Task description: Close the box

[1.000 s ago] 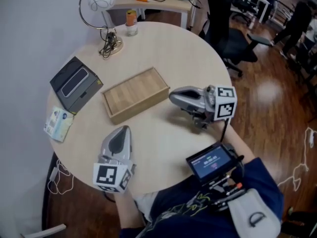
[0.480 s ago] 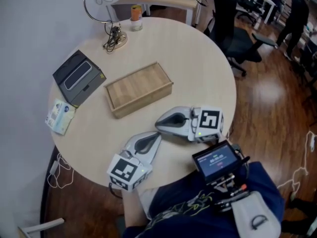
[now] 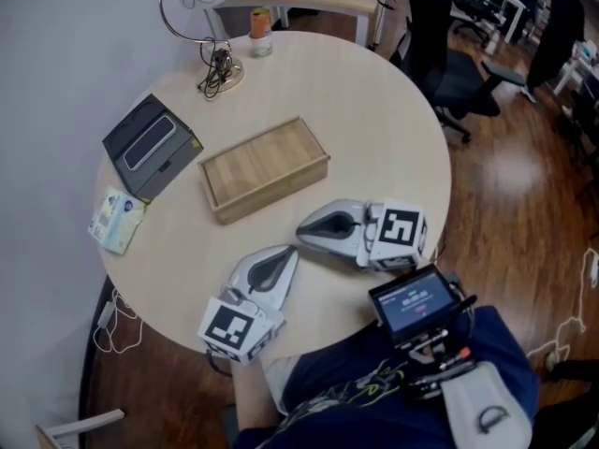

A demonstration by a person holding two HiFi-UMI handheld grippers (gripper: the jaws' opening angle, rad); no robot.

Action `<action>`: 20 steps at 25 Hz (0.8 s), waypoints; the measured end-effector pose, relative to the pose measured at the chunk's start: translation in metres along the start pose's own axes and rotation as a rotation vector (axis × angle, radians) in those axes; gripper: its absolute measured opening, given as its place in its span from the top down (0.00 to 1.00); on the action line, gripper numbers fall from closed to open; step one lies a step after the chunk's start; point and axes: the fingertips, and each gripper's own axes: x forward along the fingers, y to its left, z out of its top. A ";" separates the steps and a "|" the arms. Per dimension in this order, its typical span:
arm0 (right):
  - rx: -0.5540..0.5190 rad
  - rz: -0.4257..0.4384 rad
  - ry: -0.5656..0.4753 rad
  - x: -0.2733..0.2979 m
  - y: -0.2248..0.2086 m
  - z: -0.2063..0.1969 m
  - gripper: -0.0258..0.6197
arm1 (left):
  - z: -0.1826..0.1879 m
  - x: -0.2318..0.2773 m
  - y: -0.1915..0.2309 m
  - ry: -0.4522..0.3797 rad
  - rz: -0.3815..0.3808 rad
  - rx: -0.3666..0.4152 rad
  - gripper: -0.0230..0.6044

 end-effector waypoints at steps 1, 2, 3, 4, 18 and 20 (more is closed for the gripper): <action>0.000 -0.001 -0.003 0.000 0.000 0.001 0.93 | 0.000 0.000 0.000 0.001 0.000 0.000 0.96; 0.001 -0.001 -0.005 0.000 0.000 0.001 0.93 | 0.001 0.000 0.000 0.000 0.001 0.000 0.96; 0.000 -0.001 -0.006 0.000 0.000 0.002 0.93 | 0.001 0.000 0.000 0.000 0.002 0.001 0.96; 0.001 -0.001 -0.006 0.000 0.000 0.002 0.93 | 0.001 0.000 0.000 0.001 0.002 0.002 0.96; 0.005 0.005 0.002 0.002 0.001 -0.001 0.93 | -0.001 -0.001 0.001 0.001 0.007 -0.005 0.96; 0.006 0.010 0.004 0.003 0.001 -0.001 0.93 | -0.002 -0.002 0.001 0.001 0.011 -0.006 0.96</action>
